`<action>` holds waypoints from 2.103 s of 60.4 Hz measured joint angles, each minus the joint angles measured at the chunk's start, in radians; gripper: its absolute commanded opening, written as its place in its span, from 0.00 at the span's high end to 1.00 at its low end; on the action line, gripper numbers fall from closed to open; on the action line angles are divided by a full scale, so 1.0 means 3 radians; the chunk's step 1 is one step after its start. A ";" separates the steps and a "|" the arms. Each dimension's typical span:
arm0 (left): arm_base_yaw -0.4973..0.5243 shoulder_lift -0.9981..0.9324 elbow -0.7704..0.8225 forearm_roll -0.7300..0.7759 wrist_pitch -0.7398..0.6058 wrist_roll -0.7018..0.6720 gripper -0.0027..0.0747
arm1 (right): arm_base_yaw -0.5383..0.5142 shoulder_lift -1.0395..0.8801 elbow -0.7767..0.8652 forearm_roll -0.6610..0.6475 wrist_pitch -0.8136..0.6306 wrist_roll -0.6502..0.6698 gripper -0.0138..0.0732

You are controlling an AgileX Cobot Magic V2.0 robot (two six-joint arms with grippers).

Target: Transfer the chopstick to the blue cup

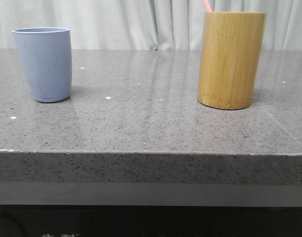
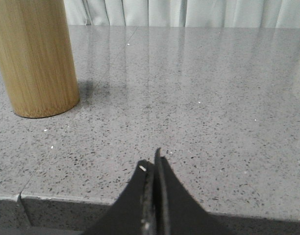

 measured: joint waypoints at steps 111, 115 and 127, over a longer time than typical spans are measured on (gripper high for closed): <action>0.0000 0.0391 -0.1122 -0.0076 0.0233 0.0000 0.99 | 0.0000 0.0130 -0.1054 0.0000 0.0159 0.0000 0.97; 0.0000 0.0666 -0.1332 -0.0070 0.0405 0.0000 0.99 | 0.0000 0.0330 -0.1295 0.0000 0.0313 0.0000 0.97; 0.0000 0.1457 -0.1743 -0.0070 0.0503 0.0000 0.99 | 0.0000 0.1045 -0.1932 0.0000 0.0775 0.0000 0.97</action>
